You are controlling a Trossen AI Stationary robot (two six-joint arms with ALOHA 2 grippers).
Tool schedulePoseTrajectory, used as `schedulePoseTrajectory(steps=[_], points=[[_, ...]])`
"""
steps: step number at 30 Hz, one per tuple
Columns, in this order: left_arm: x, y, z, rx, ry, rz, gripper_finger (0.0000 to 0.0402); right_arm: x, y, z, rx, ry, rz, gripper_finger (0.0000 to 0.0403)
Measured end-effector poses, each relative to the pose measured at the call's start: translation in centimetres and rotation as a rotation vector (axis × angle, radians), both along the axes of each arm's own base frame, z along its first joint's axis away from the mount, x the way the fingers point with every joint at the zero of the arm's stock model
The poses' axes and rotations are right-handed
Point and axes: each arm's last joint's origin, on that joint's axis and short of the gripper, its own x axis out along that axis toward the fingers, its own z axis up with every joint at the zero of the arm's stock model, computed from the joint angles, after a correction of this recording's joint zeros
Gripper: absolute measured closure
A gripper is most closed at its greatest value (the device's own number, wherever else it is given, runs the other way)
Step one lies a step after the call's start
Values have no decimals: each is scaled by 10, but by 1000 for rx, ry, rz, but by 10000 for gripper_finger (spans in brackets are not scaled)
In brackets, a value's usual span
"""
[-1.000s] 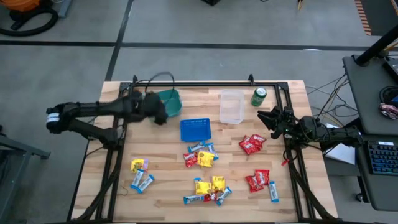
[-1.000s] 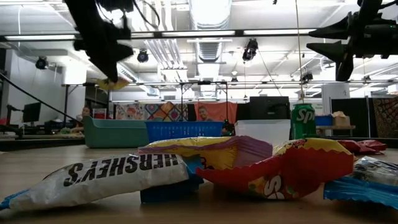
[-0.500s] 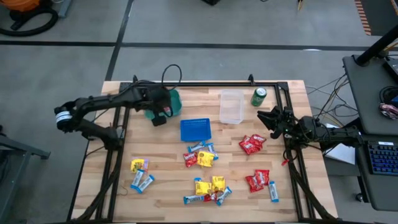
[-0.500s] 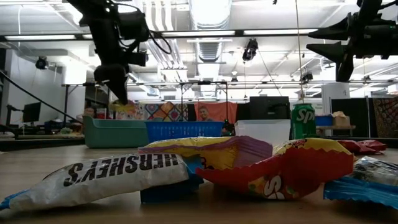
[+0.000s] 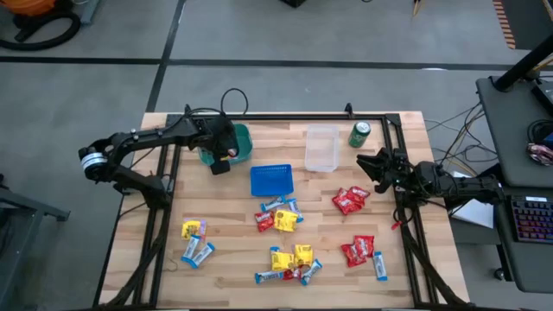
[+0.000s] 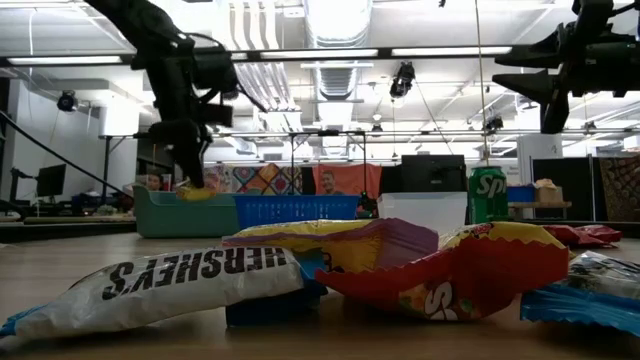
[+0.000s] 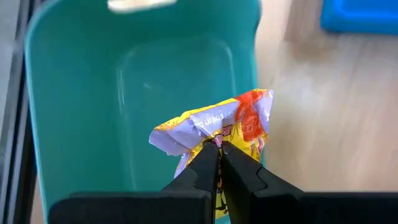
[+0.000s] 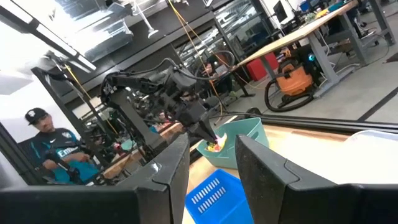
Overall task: Sort candy
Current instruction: Put the middle left sour patch candy into the blue green bin
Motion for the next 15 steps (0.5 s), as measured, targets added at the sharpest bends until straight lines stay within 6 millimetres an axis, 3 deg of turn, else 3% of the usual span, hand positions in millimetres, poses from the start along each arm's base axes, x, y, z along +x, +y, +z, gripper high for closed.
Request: schedulePoseTrajectory(steps=[10,15], points=[[1,2,-2,23,-28,11,401,0,0,0,0,1,0,280],[1,2,-2,22,-33,28,380,0,0,0,0,0,0,280]])
